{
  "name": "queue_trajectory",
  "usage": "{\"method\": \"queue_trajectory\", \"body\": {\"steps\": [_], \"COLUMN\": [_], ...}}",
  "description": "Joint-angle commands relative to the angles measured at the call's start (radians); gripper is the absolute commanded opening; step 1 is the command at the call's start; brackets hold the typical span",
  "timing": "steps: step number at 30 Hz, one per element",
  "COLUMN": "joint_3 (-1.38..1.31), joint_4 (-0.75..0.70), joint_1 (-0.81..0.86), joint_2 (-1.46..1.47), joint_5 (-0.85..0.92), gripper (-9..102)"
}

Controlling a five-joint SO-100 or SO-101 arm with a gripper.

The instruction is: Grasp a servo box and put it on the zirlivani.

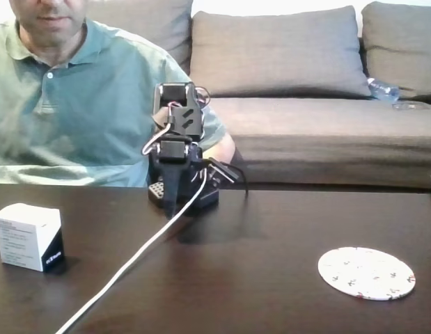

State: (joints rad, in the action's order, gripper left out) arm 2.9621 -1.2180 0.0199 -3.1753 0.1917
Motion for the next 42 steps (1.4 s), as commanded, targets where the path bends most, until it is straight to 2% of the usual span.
{"method": "queue_trajectory", "body": {"steps": [1,11,16,21,26,33,38,42], "joint_3": [-0.003,-0.003,-0.055,-0.379,-0.873,-1.489,-1.743,-1.787], "joint_4": [0.008,0.008,-0.011,-0.115,-0.31,-0.563,-0.58,-0.581], "joint_1": [-0.005,-0.006,-0.061,-0.08,-0.069,0.164,0.39,0.549], "joint_2": [-0.006,-0.006,-0.003,0.012,0.132,0.742,1.086,1.27], "joint_5": [0.006,0.008,0.026,0.081,0.098,0.1,0.146,0.21], "gripper": [0,0,0,0,0,0,0,5]}}
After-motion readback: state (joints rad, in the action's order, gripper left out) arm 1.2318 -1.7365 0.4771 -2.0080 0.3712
